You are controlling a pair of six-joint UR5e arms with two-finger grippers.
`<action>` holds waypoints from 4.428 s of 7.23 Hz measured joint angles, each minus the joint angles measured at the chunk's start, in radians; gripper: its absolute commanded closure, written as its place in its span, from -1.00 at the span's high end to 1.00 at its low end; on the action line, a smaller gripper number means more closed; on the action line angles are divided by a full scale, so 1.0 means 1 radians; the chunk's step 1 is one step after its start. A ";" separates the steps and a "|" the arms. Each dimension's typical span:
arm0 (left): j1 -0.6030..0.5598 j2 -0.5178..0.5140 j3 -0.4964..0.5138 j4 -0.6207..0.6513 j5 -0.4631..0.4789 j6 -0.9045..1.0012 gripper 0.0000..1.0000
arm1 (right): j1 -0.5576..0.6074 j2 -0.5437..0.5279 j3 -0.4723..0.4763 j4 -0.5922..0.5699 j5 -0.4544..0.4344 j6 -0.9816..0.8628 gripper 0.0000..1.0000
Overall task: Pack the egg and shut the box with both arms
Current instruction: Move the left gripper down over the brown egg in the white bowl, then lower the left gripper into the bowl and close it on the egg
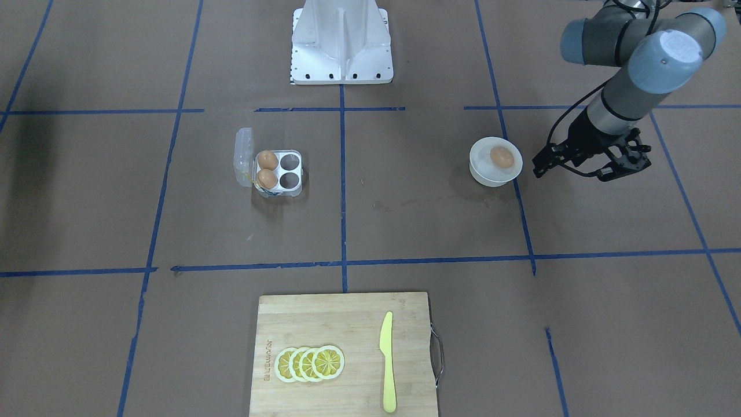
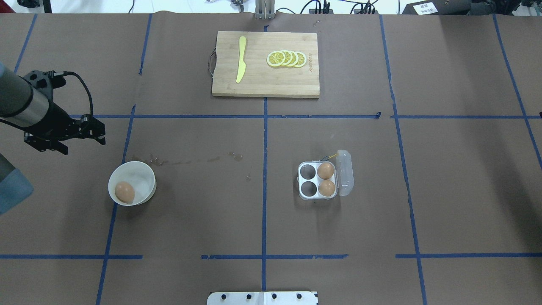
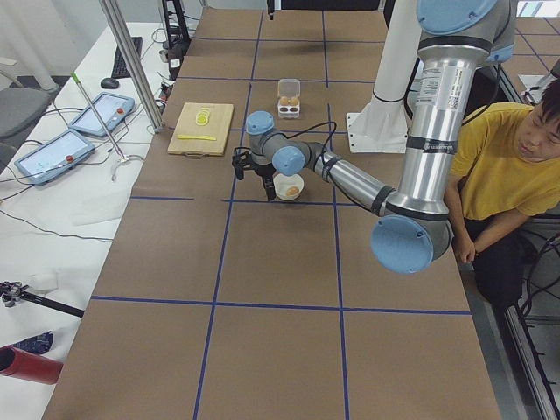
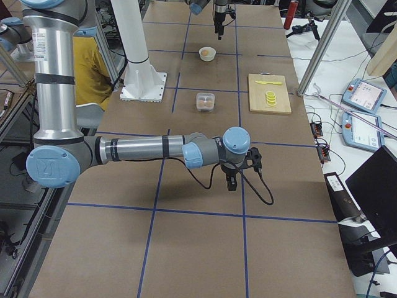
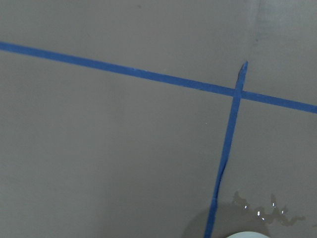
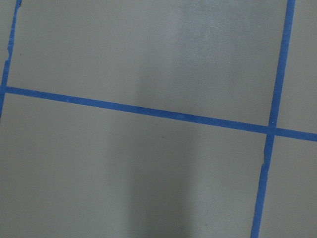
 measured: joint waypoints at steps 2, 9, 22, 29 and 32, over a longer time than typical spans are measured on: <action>0.088 -0.004 -0.014 0.007 0.024 -0.119 0.77 | -0.004 -0.001 -0.002 -0.001 0.003 0.001 1.00; 0.205 -0.145 -0.001 0.251 0.141 -0.194 0.67 | -0.018 0.000 -0.012 -0.001 0.003 0.001 1.00; 0.226 -0.146 0.045 0.253 0.142 -0.192 0.51 | -0.024 0.000 -0.012 -0.001 0.003 0.004 1.00; 0.229 -0.149 0.067 0.251 0.142 -0.190 -0.62 | -0.024 0.002 -0.012 -0.001 0.002 0.004 1.00; 0.229 -0.150 0.064 0.258 0.142 -0.190 -1.00 | -0.024 0.003 -0.011 -0.001 0.002 0.004 1.00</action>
